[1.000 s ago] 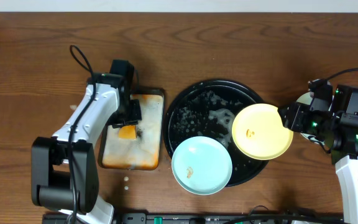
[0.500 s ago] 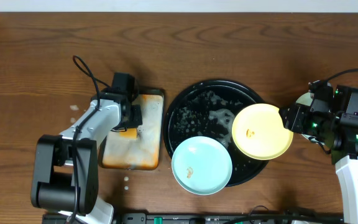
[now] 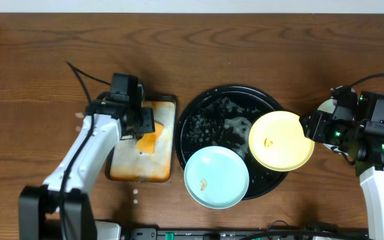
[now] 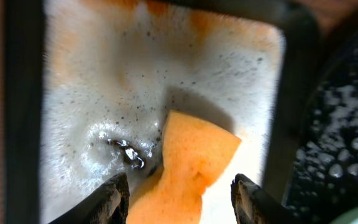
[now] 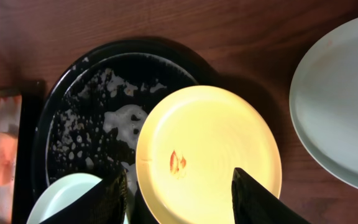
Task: Clean dirty plates on tray and stack at the side
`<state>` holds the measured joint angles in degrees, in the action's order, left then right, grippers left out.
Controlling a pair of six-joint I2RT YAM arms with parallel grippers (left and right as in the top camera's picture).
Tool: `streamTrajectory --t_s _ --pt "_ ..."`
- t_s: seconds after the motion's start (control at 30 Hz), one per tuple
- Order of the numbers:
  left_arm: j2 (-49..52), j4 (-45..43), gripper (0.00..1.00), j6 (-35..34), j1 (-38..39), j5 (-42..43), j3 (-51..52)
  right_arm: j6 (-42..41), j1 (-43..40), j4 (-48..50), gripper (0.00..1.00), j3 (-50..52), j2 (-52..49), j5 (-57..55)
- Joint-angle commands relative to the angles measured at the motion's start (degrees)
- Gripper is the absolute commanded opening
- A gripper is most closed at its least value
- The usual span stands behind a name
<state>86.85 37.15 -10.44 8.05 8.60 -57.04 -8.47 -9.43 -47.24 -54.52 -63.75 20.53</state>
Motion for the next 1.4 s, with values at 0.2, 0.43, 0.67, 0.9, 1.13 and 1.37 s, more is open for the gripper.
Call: streamTrajectory --t_s 0.2,0.43,0.67,0.9,1.13,1.37 --pt "1.7 2.2 0.52 17.2 2.2 2.9 2.6 0.8 0.5 0.3 0.52 -0.5 0.3 -0.4" --pt "5.2 1.8 0.48 18.3 4.6 3.0 2.8 0.8 0.5 0.2 0.52 -0.5 0.3 -0.4" --pt "7.6 1.6 0.39 15.5 4.6 -2.2 2.5 0.9 0.5 0.1 0.51 -0.5 0.3 -0.4" --pt "4.2 3.0 0.39 13.6 4.5 -5.4 2.0 0.8 0.5 0.3 0.51 -0.5 0.3 -0.4" --pt "4.3 2.8 0.39 12.7 4.5 -6.7 2.1 0.8 0.5 0.1 0.51 -0.5 0.3 -0.4" --pt "5.5 0.2 0.39 12.7 4.5 -6.7 3.6 0.8 0.5 0.1 0.51 -0.5 0.3 -0.4"
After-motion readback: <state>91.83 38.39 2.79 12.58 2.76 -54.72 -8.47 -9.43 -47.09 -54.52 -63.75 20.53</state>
